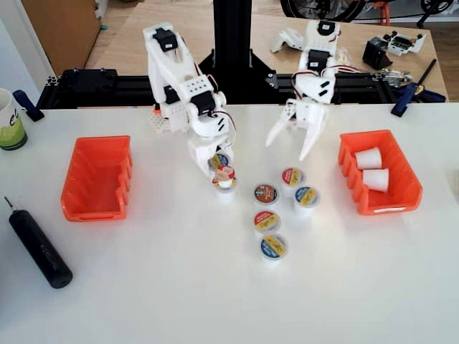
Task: Sort the coffee pods, blue into left, red into right
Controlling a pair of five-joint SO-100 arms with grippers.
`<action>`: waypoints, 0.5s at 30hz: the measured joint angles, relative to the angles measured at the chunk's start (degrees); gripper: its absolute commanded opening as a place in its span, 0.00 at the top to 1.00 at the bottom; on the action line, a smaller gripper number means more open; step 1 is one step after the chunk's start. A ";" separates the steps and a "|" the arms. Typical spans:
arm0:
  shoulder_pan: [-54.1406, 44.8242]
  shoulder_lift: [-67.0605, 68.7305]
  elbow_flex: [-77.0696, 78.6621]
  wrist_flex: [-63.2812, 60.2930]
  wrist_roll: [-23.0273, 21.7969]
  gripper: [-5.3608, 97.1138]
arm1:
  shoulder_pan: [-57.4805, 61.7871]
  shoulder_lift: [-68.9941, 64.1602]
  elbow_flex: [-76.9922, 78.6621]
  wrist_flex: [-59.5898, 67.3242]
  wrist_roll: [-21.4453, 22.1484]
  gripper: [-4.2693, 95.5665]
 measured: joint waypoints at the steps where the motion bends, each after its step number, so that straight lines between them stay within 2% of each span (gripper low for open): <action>1: 0.00 0.00 -0.09 0.35 0.00 0.73 | 0.00 0.00 0.00 0.00 -0.18 0.61; 8: 0.00 0.09 -0.70 3.87 0.00 0.73 | 0.00 -0.09 0.00 -0.70 -0.26 0.61; 15: 0.00 0.00 -8.96 14.15 0.88 0.73 | 0.00 -0.09 0.00 -0.70 -1.32 0.61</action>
